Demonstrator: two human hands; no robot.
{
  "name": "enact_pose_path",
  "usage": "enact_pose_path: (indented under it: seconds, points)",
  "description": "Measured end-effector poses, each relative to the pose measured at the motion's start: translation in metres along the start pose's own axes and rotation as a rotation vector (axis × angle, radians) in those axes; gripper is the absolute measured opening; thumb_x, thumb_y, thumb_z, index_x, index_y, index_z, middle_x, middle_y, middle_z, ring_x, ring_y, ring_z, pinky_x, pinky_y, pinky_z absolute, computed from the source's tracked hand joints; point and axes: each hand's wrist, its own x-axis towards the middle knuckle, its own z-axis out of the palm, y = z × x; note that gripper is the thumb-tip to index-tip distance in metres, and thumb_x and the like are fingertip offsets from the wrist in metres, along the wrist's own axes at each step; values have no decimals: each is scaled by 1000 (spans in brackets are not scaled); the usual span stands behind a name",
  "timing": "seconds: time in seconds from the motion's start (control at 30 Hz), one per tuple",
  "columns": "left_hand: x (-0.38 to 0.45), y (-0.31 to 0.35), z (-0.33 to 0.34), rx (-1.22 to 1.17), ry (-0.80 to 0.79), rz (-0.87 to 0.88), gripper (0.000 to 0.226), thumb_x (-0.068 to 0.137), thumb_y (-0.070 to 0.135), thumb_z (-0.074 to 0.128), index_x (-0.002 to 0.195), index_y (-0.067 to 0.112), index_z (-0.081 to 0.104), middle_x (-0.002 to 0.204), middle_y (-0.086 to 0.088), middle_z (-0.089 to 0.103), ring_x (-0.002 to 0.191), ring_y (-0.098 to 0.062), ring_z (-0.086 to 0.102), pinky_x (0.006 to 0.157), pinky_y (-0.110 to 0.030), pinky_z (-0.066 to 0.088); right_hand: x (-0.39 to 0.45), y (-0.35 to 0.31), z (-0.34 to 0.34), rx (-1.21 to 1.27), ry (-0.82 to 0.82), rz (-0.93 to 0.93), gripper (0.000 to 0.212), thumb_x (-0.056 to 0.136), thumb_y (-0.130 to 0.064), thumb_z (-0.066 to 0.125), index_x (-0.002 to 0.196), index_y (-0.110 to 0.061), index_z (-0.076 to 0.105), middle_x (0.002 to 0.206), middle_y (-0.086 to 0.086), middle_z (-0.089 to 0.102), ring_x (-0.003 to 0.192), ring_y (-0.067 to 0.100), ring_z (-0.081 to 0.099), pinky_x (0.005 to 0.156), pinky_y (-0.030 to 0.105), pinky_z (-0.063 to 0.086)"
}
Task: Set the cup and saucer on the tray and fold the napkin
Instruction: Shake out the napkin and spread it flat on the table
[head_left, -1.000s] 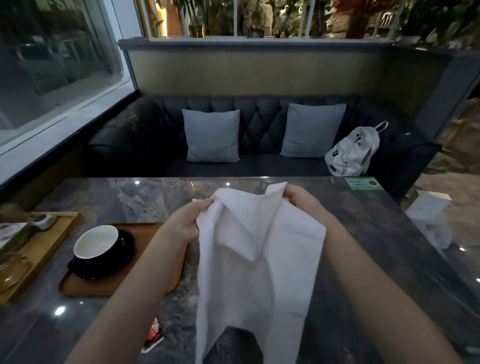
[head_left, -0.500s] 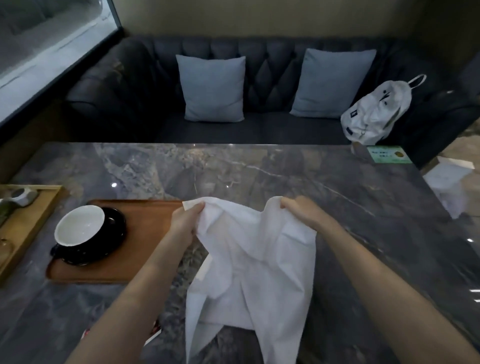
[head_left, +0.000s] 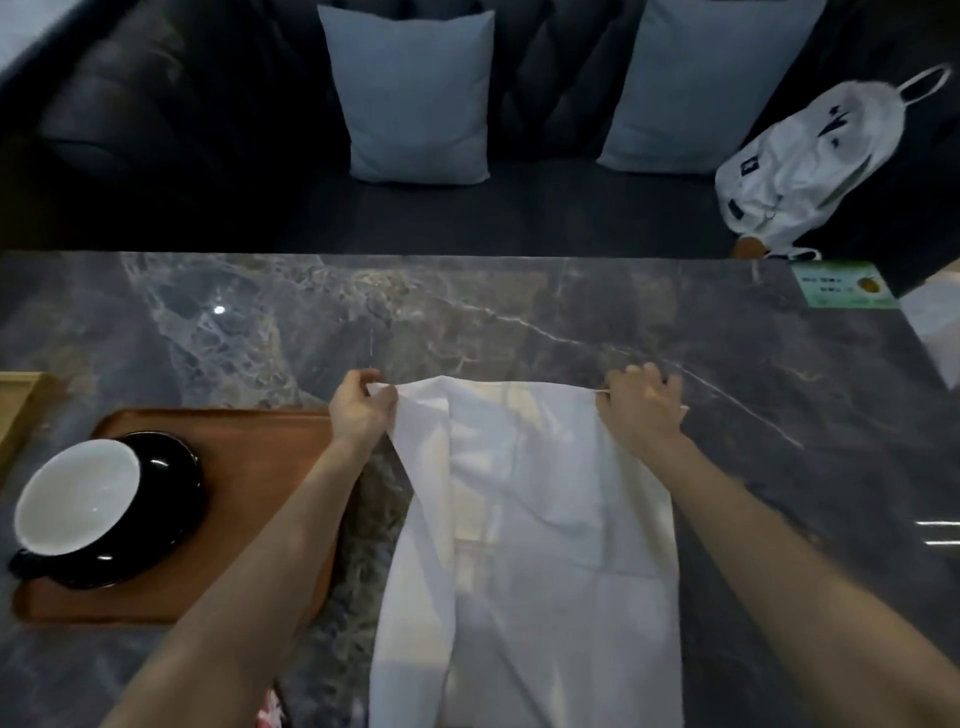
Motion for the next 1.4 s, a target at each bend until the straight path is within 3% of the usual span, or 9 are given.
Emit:
enact_pose_path:
  seconds: [0.17, 0.27, 0.43, 0.63, 0.73, 0.8, 0.87, 1.2, 1.4]
  points:
    - [6, 4, 12, 321, 90, 143, 40, 91, 10, 47, 130, 6, 42, 131, -20, 48, 120, -35, 43, 96, -41, 37, 13, -2, 19, -26, -37, 44, 31, 95, -22, 35, 118, -18, 55, 129, 7, 51, 122, 26, 38, 100, 40, 28]
    - [-4, -1, 25, 650, 88, 337, 45, 89, 19, 51, 131, 5, 41, 145, -21, 30, 134, -37, 23, 106, -48, 25, 6, -6, 27, 132, 90, 124, 30, 92, -19, 43, 120, -15, 53, 129, 9, 51, 122, 28, 38, 101, 40, 27]
    - [-64, -16, 74, 747, -118, 560, 51, 83, 25, 33, 116, -5, 58, 126, -27, 56, 116, -40, 54, 97, -47, 42, -44, -43, 53, 342, 322, 72, 36, 83, -15, 56, 117, -2, 57, 125, 22, 57, 120, 39, 49, 103, 45, 30]
    - [-103, -30, 111, 825, -222, 353, 62, 87, 37, 26, 128, -3, 49, 132, -24, 51, 123, -36, 49, 99, -49, 37, -74, -59, 85, 264, 19, 164, 71, 88, -53, 8, 147, -13, 9, 155, 18, 8, 143, 36, 2, 114, 50, -5]
    - [-94, -43, 103, 858, -190, 331, 74, 87, 47, 5, 145, 4, 17, 152, -22, 18, 141, -33, 16, 112, -40, 5, -74, -47, 94, 183, 47, 124, 71, 86, -60, -1, 145, -20, -1, 156, 14, 9, 144, 34, 4, 110, 51, -11]
    - [-87, -55, 97, 858, -165, 401, 75, 82, 50, -7, 146, 13, -4, 154, -12, -11, 142, -24, -12, 109, -35, -15, -71, -42, 93, 152, 24, 124, 71, 85, -61, 1, 145, -23, -2, 156, 12, 8, 144, 33, 3, 111, 53, -9]
    - [-84, -61, 87, 833, -136, 461, 73, 82, 52, -6, 146, 17, -5, 152, -7, -16, 136, -16, -22, 107, -33, -19, -68, -38, 90, 129, 17, 126, 74, 84, -61, 1, 147, -23, 2, 157, 12, 8, 144, 33, 3, 112, 56, -4]
    - [-75, -78, 62, 892, -196, 610, 59, 89, 44, 27, 143, 20, 30, 152, -10, 24, 139, -23, 18, 110, -37, 4, -53, -15, 82, 59, -39, 5, 79, 76, -61, -9, 147, -26, -3, 158, 8, -3, 144, 28, -5, 113, 54, -4]
    - [-40, -83, 39, 968, -289, 752, 59, 91, 50, 22, 141, 21, 33, 148, -9, 34, 135, -24, 33, 106, -37, 9, -51, -14, 80, 38, -90, 7, 68, 88, -57, 4, 147, -25, -9, 157, 8, -10, 144, 27, -10, 114, 51, -7]
